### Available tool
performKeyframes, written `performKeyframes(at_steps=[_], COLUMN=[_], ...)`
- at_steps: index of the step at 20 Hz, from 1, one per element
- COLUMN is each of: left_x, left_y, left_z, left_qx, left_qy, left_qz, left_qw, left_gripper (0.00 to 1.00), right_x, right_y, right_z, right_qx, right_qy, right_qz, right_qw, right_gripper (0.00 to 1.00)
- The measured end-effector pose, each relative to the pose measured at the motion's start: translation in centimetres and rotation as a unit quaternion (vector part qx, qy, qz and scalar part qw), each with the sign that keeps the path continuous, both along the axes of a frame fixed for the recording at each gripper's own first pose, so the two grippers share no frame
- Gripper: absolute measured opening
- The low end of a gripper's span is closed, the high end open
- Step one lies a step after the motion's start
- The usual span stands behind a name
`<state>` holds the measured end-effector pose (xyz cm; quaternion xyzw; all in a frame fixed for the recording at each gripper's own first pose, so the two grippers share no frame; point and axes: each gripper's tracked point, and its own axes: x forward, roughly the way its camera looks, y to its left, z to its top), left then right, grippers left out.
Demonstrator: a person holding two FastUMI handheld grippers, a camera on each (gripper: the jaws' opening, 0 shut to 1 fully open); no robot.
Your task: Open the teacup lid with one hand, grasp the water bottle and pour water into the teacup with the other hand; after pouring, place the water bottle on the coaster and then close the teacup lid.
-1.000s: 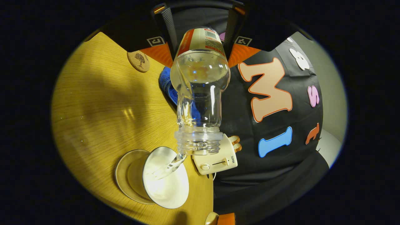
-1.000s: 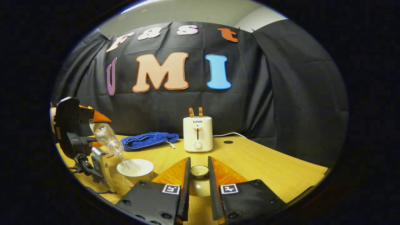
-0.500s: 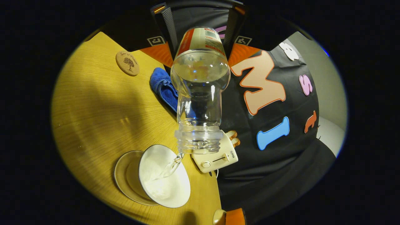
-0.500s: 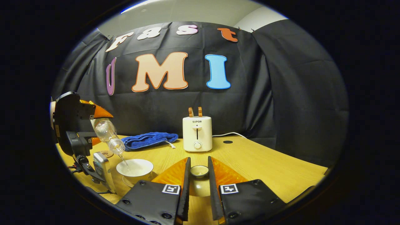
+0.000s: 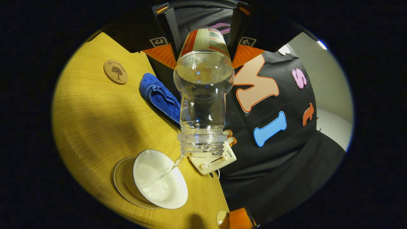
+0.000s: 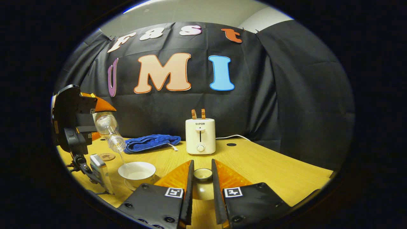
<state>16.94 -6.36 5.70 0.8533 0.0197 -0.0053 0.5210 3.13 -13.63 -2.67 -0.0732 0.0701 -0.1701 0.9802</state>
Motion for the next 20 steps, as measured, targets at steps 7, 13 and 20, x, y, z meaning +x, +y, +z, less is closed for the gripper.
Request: performKeyframes(at_steps=[7,13,20], left_x=[-0.3,-1.5,-2.5], left_y=[0.3,0.0,4.2], left_z=[-2.6,-2.9,-3.1], left_qx=[-0.142,-0.379,-0.610], left_qy=[0.022,0.027,0.023], left_qz=[0.003,-0.008,0.037], left_qw=[0.990,0.925,0.791], left_gripper=[0.64,0.64,0.64], right_x=[0.0,0.0,0.0], right_y=[0.0,0.0,0.0], right_z=[-0.2,-0.1,-0.1], right_qx=[0.001,0.000,0.000], right_qy=[0.001,0.000,0.000], right_qz=[0.000,0.000,0.000], right_qw=[1.000,1.000,1.000], right_gripper=[0.32,0.32,0.31])
